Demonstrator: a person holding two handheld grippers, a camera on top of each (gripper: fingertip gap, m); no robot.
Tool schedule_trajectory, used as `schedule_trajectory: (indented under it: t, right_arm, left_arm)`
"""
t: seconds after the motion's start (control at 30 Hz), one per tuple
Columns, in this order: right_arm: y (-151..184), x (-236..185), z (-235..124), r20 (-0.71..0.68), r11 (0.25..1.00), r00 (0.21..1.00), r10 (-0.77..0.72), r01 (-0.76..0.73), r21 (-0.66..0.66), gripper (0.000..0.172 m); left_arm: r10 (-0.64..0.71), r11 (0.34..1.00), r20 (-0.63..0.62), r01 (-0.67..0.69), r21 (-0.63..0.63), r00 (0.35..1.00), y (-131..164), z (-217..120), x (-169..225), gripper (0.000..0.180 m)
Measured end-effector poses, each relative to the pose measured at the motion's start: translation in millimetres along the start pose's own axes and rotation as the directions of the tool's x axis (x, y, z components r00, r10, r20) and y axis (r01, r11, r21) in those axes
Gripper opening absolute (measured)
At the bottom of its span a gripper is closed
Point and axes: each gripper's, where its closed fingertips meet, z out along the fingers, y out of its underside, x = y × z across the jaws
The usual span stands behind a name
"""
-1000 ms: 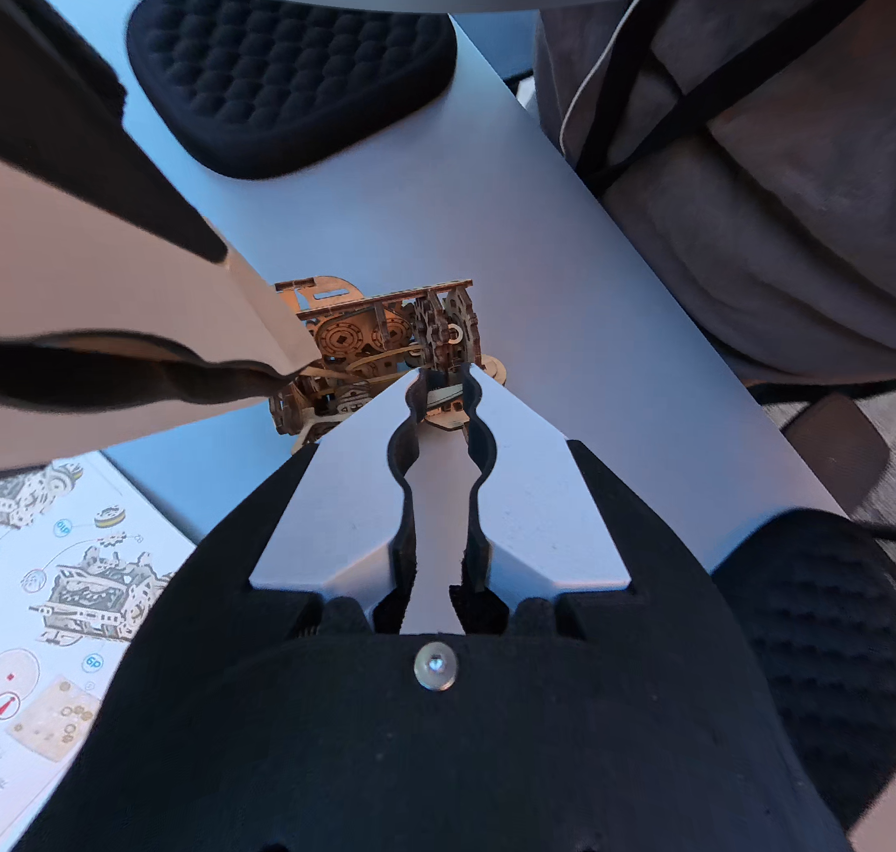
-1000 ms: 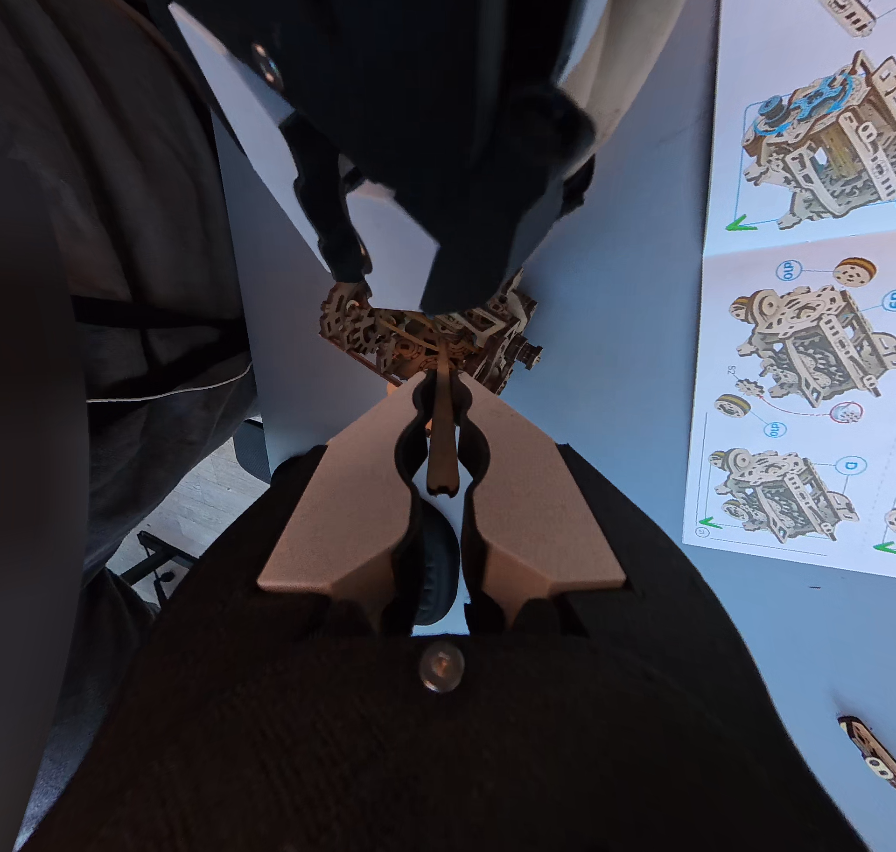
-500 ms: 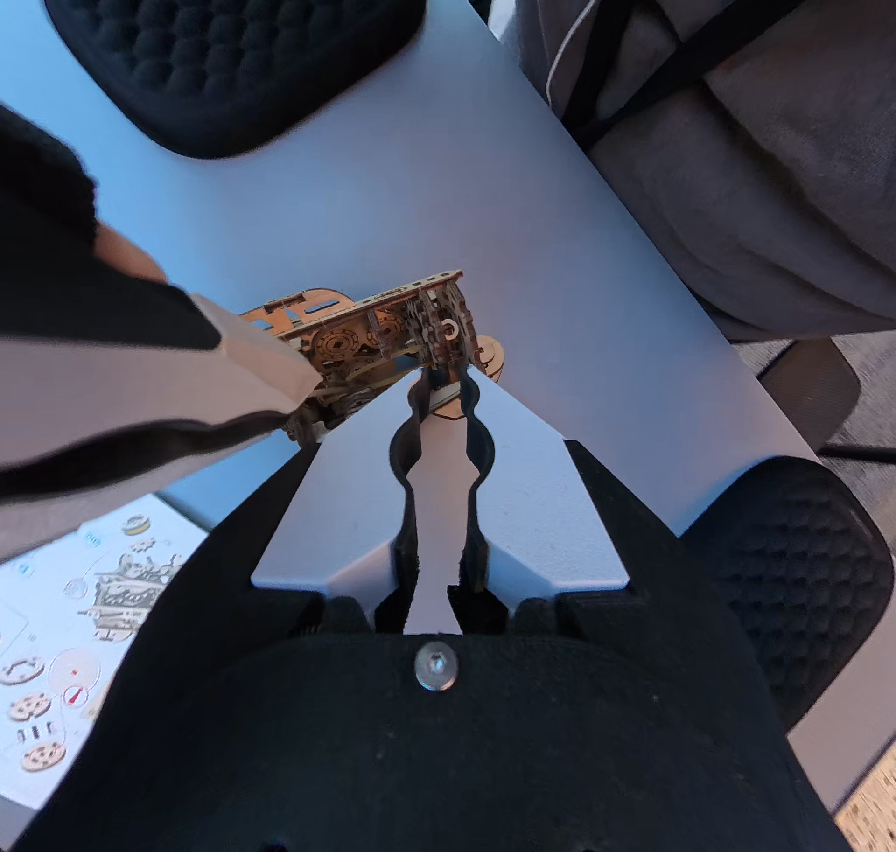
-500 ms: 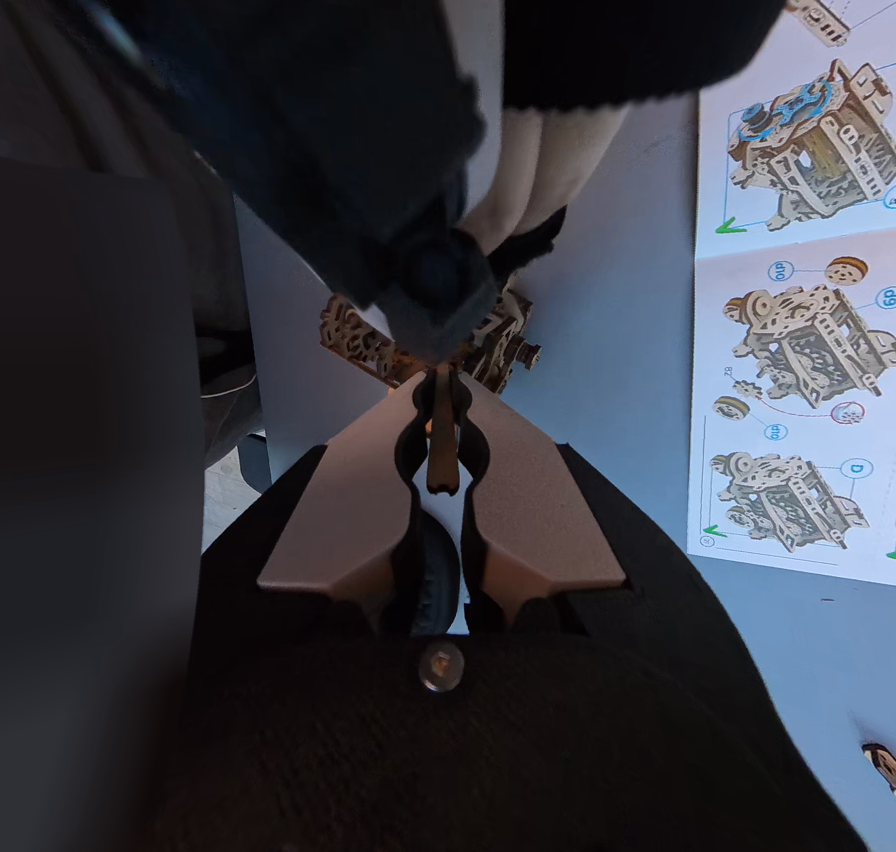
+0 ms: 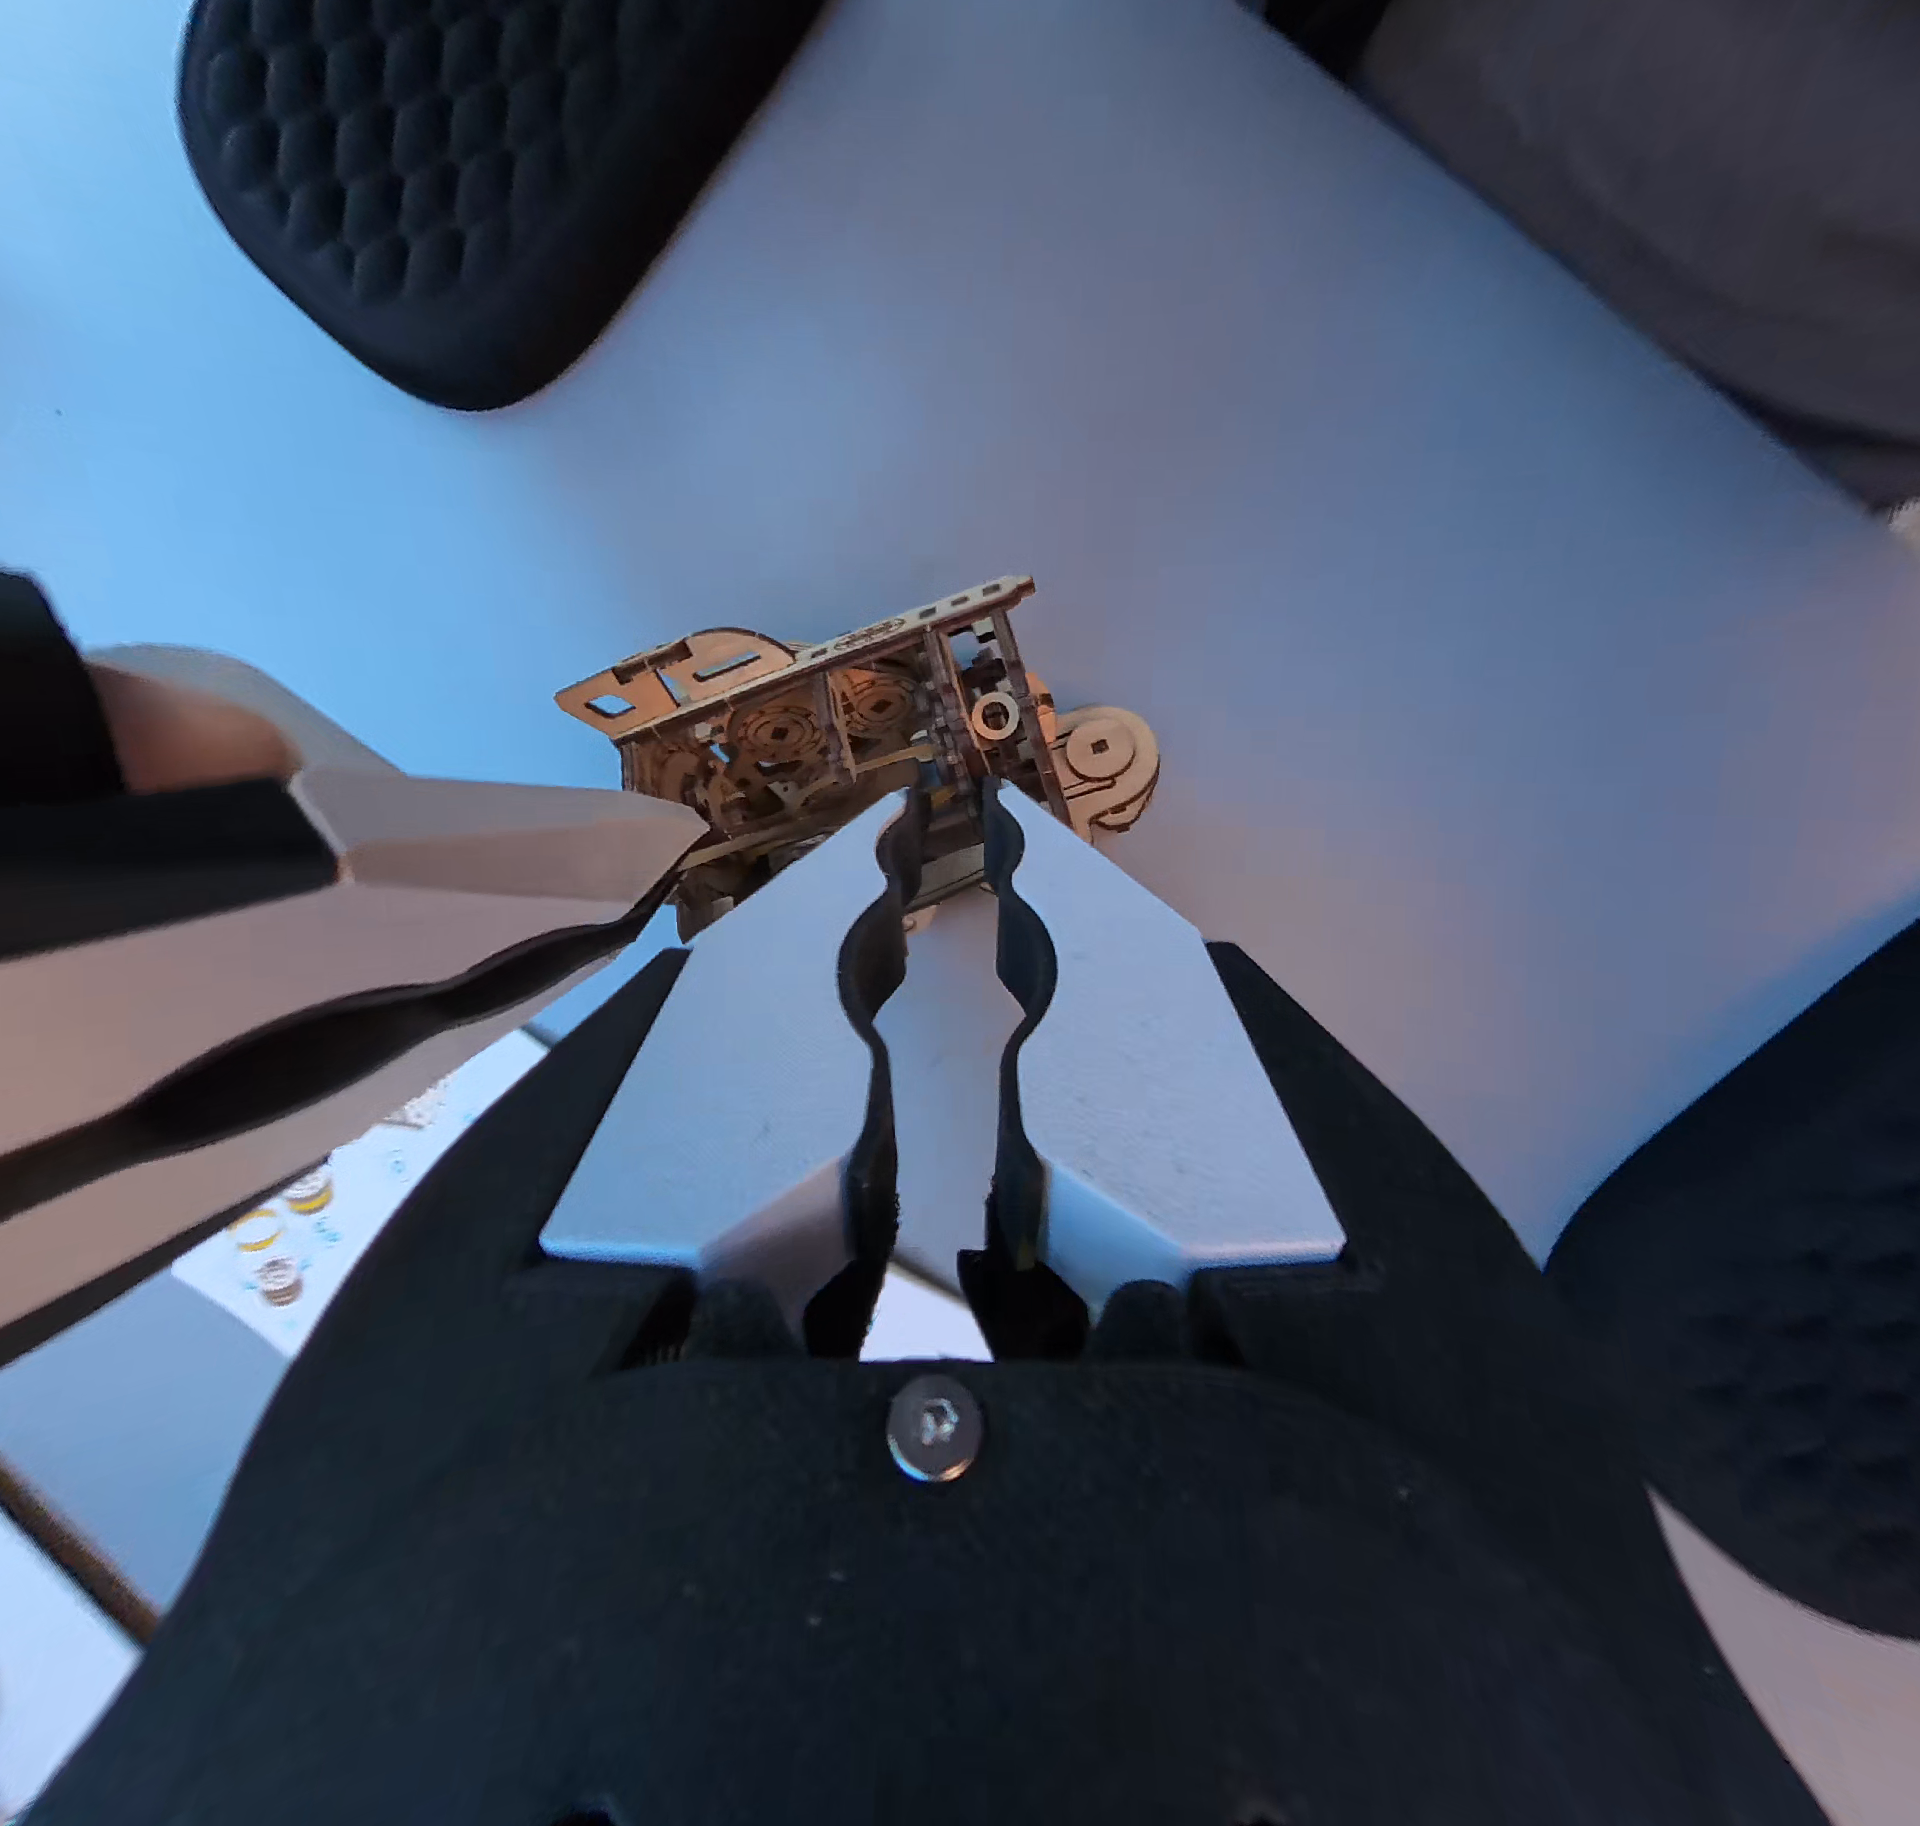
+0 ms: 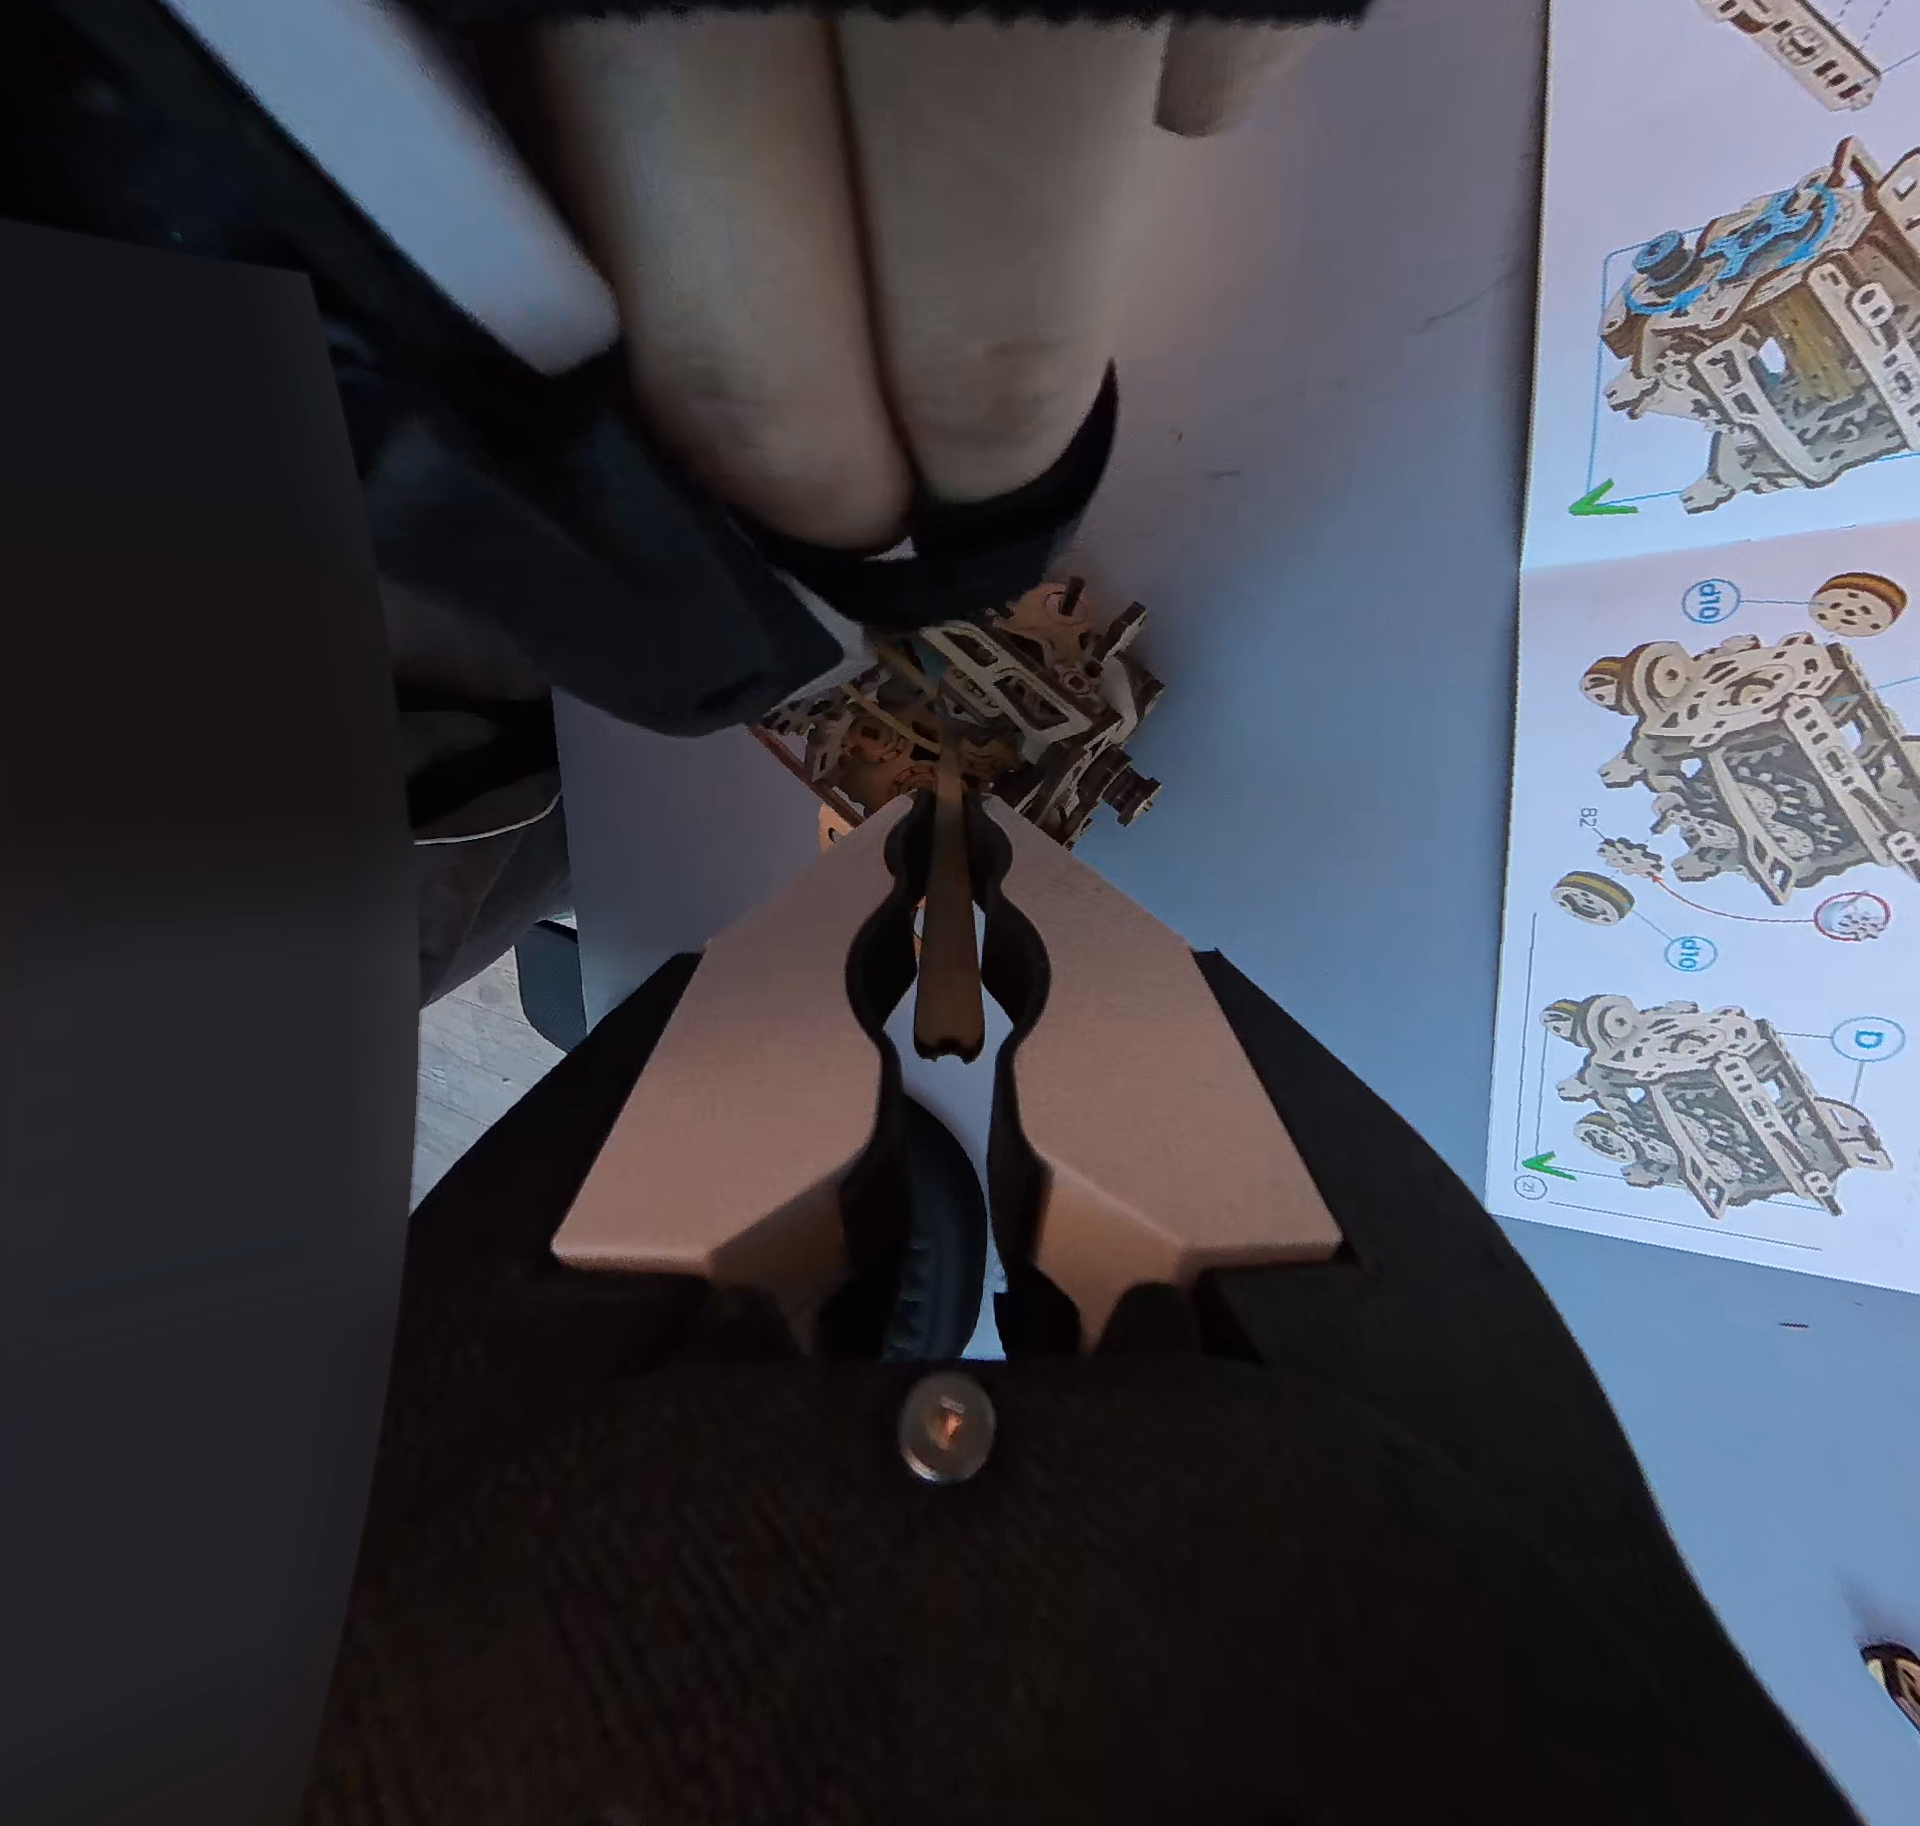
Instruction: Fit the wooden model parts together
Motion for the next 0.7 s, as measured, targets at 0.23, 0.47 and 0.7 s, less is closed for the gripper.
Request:
schedule_trajectory:
  t: [0.23,0.47,0.7]
  right_arm:
    - [-0.3,-1.4,0.6,-0.001,1.0,1.0,-0.013,0.013,-0.001,0.003]
    - [-0.5,-2.4,0.4,0.002,1.0,1.0,-0.024,0.024,0.008,0.003]
    - [-3.4,-0.2,-3.1,-0.009,0.999,1.0,-0.024,0.025,0.029,0.003]
  left_arm:
    - [0.048,0.993,-0.038,-0.051,-0.104,0.998,3.7,-0.3,2.5,0.007]
    - [-0.107,0.989,-0.099,0.096,-0.112,0.989,6.4,0.0,3.8,0.006]
    - [-0.114,0.992,-0.142,0.104,-0.072,0.983,3.6,1.1,6.6,0.001]
